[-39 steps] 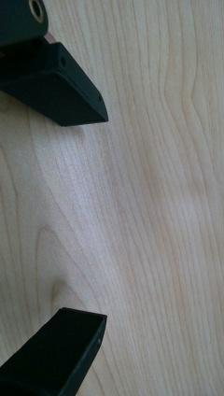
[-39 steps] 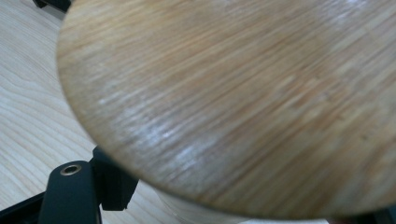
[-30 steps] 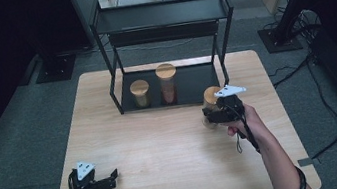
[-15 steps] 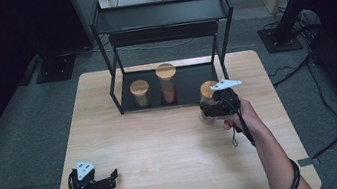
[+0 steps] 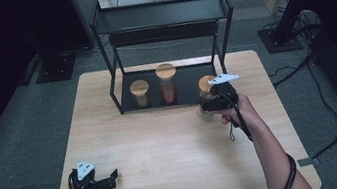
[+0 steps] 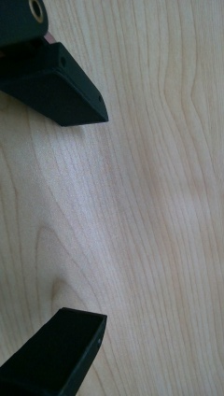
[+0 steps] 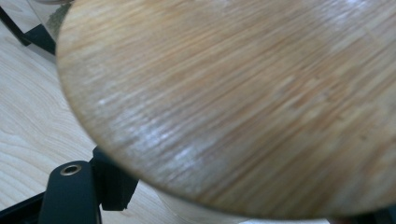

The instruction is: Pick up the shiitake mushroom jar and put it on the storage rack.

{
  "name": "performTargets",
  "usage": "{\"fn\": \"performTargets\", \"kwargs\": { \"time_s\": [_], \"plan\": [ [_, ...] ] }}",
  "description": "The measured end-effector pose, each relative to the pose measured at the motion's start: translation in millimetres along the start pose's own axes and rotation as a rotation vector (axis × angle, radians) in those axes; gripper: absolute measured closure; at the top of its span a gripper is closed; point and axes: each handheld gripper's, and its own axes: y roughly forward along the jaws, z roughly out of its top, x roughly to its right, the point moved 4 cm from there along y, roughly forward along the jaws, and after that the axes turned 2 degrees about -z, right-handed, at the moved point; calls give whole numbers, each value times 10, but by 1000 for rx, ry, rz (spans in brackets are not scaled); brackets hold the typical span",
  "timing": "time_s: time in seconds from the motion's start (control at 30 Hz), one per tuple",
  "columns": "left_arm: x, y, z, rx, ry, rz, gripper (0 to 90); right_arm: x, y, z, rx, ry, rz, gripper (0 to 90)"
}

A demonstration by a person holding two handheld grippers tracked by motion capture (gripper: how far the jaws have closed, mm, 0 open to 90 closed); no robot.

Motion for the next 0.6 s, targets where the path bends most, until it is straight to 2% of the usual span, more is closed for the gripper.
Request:
{"fn": "performTargets", "kwargs": {
  "time_s": [0.6],
  "plan": [
    [1, -2, -2, 0, 1, 2, 46, -6, 94, 210, -1, 10, -20, 250]
  ]
}}
